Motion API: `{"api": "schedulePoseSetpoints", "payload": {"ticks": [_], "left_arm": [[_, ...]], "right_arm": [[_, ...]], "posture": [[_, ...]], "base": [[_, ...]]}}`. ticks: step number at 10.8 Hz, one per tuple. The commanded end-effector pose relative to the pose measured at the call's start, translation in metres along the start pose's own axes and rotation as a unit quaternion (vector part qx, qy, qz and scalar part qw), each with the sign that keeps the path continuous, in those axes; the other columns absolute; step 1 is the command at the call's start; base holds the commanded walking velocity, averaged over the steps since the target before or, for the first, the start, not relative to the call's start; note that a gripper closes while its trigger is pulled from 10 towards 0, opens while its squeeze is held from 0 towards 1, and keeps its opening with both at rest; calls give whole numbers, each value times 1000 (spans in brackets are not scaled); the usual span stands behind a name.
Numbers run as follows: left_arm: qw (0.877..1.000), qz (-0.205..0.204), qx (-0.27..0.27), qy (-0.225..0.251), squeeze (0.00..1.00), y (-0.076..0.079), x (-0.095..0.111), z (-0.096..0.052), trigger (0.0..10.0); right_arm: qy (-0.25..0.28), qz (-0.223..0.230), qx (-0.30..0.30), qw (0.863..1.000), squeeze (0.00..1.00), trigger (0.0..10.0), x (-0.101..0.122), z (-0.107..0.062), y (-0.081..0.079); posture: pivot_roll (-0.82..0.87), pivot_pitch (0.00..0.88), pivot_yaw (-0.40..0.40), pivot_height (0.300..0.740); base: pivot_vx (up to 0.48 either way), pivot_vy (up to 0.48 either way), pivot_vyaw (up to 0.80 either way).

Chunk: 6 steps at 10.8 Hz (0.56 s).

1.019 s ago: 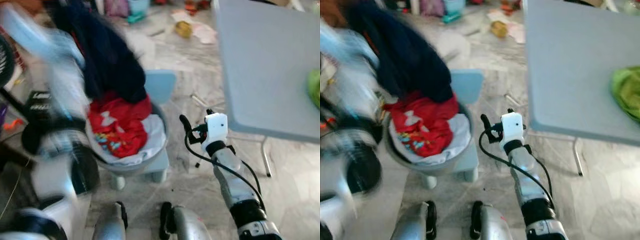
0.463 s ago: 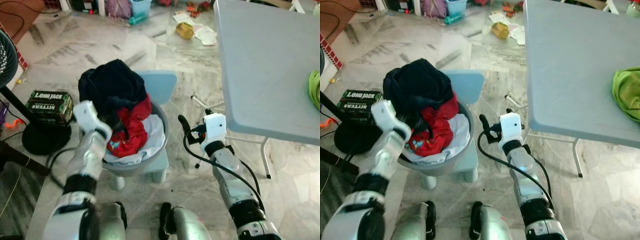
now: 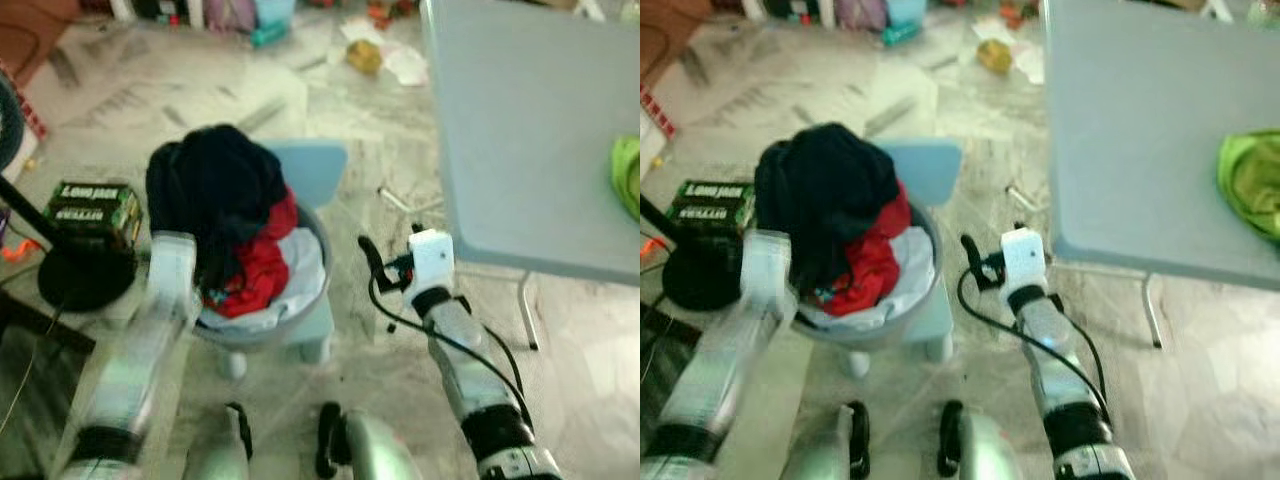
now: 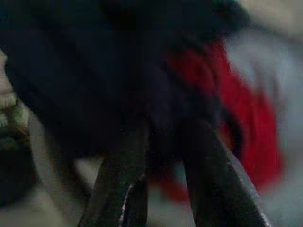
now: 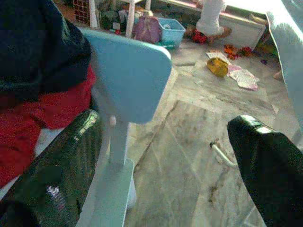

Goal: Hang hanger

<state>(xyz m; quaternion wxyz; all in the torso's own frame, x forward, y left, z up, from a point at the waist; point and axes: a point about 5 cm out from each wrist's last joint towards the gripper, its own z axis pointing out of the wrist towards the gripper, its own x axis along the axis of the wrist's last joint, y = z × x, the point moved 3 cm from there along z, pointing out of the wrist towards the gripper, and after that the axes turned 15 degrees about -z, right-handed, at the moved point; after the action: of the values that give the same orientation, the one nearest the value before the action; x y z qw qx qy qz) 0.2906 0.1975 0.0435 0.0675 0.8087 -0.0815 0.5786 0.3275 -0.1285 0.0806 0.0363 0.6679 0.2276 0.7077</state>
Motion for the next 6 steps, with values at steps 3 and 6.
{"api": "schedulePoseSetpoints", "payload": {"ticks": [3,6], "left_arm": [[995,84,0,48,1000,6,12,-16,10000],[988,144,16,55,1000,26,-5,-32,10000]], "right_arm": [[-1,-1,11,1000,0,10000,0,-1,-5],[-3,-5,9,1000,0,10000,0,0,1]], "posture": [[112,225,-101,740],[111,228,-106,740]], "base": [[0,0,0],[0,0,0]]}}
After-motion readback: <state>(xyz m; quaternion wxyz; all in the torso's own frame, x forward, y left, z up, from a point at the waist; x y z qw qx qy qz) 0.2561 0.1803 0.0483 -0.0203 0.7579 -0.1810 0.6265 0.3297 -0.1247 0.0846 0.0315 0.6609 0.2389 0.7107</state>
